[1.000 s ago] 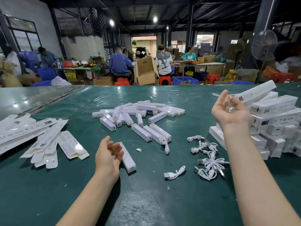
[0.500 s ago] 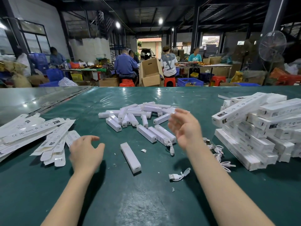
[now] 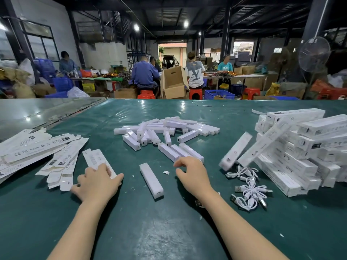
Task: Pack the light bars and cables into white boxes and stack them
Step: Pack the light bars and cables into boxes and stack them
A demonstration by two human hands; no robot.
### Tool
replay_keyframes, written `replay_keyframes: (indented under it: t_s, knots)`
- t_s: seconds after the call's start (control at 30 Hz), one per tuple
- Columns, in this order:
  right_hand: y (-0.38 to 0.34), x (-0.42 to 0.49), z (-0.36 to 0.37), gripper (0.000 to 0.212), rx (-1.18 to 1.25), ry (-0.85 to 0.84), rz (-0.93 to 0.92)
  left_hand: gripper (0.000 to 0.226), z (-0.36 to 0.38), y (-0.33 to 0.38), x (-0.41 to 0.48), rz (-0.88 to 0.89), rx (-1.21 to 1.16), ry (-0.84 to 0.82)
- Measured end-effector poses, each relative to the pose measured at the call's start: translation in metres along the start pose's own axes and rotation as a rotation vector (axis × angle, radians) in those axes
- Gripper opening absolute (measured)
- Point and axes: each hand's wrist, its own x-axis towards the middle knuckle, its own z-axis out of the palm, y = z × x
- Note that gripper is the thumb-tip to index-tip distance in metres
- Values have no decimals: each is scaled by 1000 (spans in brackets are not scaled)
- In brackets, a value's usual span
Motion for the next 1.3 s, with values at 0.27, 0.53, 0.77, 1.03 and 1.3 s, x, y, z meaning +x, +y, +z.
replay_keyframes:
  t_s: [0.27, 0.53, 0.77, 1.03, 1.3]
  knots:
    - [1, 1, 0, 19, 11, 15, -16, 60, -13, 9, -1, -57, -601, 87]
    - [-16, 1, -12, 9, 875, -48, 170, 27, -26, 49, -37, 241, -1385, -236]
    - [-2, 1, -23, 35, 1429, -206, 259, 24, -2, 68, -73, 498, -1227, -492]
    - [7, 6, -26, 14, 1531, -25, 399, 25, -3, 60, -61, 412, -1290, -417]
    - [12, 6, -27, 16, 1583, -128, 338, 12, 0, 64, -64, 385, -1323, -415]
